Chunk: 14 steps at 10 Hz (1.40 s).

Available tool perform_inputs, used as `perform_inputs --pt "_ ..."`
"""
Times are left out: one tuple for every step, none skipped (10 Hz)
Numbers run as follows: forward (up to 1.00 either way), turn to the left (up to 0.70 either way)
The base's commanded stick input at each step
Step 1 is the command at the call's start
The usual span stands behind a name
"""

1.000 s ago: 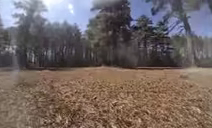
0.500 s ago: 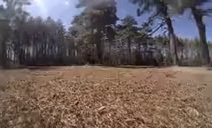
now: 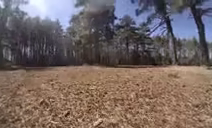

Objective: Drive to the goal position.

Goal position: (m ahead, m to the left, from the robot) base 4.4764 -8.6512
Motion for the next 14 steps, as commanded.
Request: perform_inputs --pt "0.68 -0.34" --pt "0.68 -0.34" --pt "0.68 -0.34" --pt "0.68 -0.34" --pt "0.68 -0.34" --pt "0.68 -0.34" --pt "0.68 -0.34" --pt "0.68 -0.34" --pt "0.68 -0.34" --pt "0.68 -0.34" --pt "0.67 -0.33" --pt "0.65 -0.32" --pt "0.65 -0.32" --pt "0.65 -0.32"
